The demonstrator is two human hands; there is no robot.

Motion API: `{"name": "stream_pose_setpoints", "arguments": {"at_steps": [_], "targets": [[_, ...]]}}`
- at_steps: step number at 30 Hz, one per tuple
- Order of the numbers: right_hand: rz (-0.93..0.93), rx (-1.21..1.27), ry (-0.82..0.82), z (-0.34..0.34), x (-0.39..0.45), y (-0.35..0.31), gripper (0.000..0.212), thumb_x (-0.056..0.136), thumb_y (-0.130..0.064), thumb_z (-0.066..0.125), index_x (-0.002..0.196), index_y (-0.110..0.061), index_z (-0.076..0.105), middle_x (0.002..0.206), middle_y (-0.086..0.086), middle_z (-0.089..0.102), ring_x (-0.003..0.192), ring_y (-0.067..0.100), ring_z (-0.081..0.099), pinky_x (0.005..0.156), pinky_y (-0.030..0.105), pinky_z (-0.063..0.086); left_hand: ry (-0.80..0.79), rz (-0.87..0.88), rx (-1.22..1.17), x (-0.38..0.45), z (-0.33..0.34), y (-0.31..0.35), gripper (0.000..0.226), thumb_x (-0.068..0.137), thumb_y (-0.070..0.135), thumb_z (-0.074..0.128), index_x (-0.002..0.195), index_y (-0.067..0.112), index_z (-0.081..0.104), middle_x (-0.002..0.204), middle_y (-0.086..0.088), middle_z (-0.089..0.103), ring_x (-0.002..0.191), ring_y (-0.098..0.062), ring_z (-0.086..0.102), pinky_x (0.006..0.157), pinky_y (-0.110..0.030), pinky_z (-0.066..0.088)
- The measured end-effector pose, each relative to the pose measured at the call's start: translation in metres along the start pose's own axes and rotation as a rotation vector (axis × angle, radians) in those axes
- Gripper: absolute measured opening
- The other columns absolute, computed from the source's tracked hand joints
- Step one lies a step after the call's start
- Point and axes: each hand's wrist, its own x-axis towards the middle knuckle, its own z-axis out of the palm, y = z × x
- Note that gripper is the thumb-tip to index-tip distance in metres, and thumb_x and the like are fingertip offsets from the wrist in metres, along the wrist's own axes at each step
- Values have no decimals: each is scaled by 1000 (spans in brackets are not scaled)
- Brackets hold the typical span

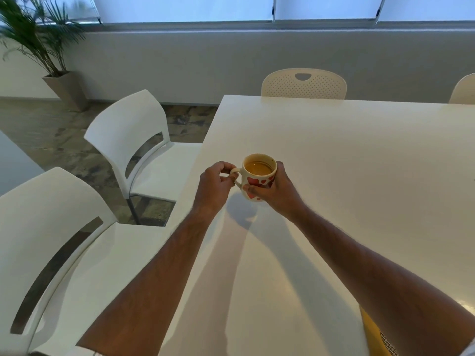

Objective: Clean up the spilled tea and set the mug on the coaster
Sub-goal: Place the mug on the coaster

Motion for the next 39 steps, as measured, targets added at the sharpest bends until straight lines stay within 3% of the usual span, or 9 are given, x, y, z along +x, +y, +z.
{"name": "stream_pose_setpoints", "arguments": {"at_steps": [11,23,39], "targets": [[-26,-25,47,-70,-55,-4,82,79,-37,89,142,-21,39,131,-10,57,114,4,59,80,13,51,-58,47,-52,-46,37,54,16,100,23,69,116,19,71,110,5,74,98,-18,73,89,-37,64],[-38,-60,93,-145,-123,16,84,75,-46,90,139,-24,40,130,-10,59,117,9,62,89,26,57,-119,64,-99,-106,91,103,12,101,24,68,112,22,71,106,9,74,94,-16,74,85,-40,65],[-21,-61,106,-212,-207,26,86,72,-51,89,138,-28,37,128,-14,59,116,6,62,86,23,58,-179,91,-115,-179,138,142,15,100,24,68,115,21,71,109,8,74,97,-15,74,86,-36,65]]}}
